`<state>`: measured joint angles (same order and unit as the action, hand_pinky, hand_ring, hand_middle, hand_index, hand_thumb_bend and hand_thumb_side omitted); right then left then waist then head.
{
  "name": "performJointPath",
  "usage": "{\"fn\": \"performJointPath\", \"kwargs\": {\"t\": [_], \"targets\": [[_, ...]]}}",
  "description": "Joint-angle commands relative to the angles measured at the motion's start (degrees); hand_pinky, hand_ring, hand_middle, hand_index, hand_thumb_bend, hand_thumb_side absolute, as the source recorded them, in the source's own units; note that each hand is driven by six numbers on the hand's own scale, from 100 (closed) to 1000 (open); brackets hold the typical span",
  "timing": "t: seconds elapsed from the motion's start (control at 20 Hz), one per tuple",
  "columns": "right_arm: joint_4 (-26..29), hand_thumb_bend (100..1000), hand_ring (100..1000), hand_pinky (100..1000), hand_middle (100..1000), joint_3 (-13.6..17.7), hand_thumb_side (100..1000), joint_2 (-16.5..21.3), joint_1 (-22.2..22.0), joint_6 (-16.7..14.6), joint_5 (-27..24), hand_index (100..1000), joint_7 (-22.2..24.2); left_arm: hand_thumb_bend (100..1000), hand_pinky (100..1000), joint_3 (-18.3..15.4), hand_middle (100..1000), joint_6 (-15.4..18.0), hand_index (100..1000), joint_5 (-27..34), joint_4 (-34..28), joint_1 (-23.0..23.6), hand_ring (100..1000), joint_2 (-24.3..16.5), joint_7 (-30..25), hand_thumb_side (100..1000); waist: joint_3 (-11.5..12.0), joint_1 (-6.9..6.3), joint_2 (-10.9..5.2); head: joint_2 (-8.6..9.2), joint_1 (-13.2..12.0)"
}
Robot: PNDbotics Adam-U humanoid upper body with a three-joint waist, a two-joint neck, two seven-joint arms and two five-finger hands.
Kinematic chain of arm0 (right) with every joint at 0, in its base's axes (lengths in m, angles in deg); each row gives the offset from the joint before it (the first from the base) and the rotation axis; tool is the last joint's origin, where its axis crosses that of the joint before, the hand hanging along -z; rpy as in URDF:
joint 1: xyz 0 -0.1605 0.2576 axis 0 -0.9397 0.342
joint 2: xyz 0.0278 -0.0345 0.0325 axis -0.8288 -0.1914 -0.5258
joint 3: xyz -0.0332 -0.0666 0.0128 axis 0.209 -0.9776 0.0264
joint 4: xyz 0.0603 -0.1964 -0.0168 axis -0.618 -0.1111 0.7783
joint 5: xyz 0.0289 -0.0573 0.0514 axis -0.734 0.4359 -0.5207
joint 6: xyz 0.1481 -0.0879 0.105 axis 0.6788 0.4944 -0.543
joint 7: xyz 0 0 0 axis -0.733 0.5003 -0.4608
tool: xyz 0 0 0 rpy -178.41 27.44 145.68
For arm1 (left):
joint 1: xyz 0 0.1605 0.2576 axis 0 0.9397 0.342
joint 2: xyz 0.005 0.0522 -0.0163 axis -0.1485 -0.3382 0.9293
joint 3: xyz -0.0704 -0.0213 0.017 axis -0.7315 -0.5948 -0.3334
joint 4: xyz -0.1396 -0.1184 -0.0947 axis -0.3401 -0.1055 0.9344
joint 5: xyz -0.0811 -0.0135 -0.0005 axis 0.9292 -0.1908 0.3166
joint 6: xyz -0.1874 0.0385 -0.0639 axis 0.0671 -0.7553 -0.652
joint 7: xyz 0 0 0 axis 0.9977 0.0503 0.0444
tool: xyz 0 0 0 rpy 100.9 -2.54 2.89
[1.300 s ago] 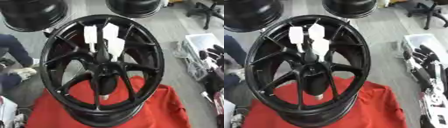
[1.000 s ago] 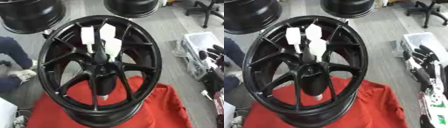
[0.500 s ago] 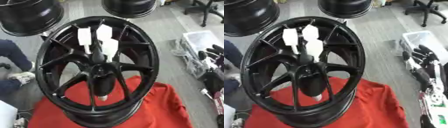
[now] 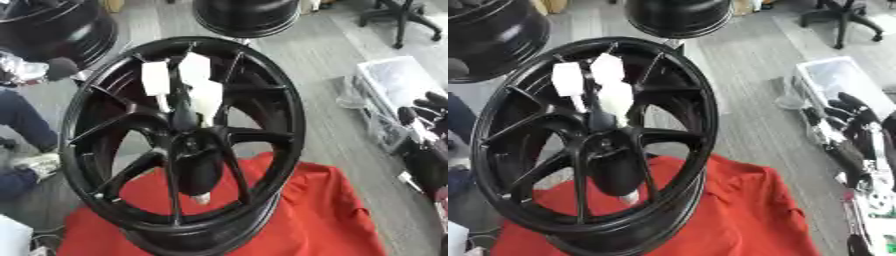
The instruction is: Pull the pin out of the wheel hub.
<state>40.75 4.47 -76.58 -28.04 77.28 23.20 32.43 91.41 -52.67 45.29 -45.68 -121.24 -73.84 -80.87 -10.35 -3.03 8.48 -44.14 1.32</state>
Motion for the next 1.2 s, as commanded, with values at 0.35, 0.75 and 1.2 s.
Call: {"fn": "performJointPath", "kwargs": {"t": [0.35,0.75,1.2], "targets": [[0.5,575,792,817,729,0.3,372,1.1,-0.2,-0.1,0.1,830,0.0,552,806,8.2,830,-0.6,873,-8.9,13.6,-9.4,890,11.2,-8.8,622,0.4,0.60,-1.29,0.26,0.7],[0.4,574,792,817,729,0.1,373,0.8,-0.2,-0.2,0.0,830,0.1,569,790,4.0,819,1.6,866,-15.5,19.1,-11.3,881,16.4,-13.8,626,0.1,1.08,-1.17,0.37,0.9],[0.3,576,791,818,728,0.1,373,0.7,-0.1,-0.2,-0.1,830,0.2,517,761,3.7,786,0.7,825,-17.6,21.6,-11.6,861,19.0,-9.4,587,-0.1,1.27,-1.08,0.61,1.1]]}}
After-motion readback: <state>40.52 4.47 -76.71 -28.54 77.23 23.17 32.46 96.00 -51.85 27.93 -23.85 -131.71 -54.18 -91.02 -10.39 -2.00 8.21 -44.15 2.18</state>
